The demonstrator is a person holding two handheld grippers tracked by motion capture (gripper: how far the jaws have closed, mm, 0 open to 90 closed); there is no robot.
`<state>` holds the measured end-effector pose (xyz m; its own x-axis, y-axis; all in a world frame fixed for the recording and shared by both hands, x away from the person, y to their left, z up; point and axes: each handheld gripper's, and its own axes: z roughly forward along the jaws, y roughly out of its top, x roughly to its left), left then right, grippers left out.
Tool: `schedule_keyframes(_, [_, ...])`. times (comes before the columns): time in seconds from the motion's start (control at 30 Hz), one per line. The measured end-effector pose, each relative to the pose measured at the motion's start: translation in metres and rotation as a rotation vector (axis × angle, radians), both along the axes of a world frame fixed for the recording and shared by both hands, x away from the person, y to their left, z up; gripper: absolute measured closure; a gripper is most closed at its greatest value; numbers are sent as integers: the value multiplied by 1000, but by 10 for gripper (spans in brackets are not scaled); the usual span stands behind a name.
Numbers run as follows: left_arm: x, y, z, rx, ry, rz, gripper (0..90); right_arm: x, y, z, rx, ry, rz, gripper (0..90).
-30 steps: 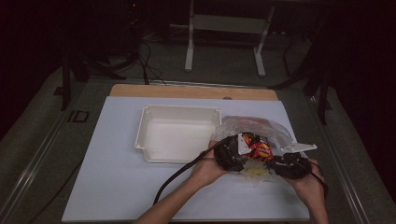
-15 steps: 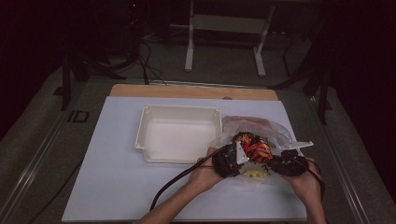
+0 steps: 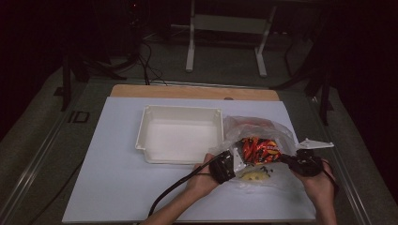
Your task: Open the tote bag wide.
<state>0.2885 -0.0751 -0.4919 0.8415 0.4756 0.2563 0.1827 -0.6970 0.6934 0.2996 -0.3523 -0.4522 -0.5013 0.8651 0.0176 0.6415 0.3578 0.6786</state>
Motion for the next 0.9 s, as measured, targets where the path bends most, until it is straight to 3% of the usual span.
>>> schedule_keyframes(0.07, [-1, -1, 0, 3, -24, 10, 728, -3, -6, 6, 14, -10, -2, 900])
schedule_keyframes(0.17, [-4, -3, 7, -45, -57, 13, 589, -7, -10, 11, 20, -19, -2, 900])
schedule_keyframes(0.27, [-8, -4, 15, -83, -104, -42, 499, -11, -12, 14, 25, -24, 4, 900])
schedule_keyframes(0.43, [-7, -13, 21, -59, -145, -89, 396, -11, -13, 17, 50, -31, 22, 900])
schedule_keyframes(0.5, [-3, -18, 23, -62, -129, -100, 337, -11, -13, 19, 66, -30, 30, 900])
schedule_keyframes(0.7, [14, -24, 27, -73, -132, -125, 301, -10, -14, 23, 105, -29, 56, 900])
schedule_keyframes(0.9, [17, -27, 28, -28, -191, -167, 301, -10, -20, 26, 148, -28, 69, 900])
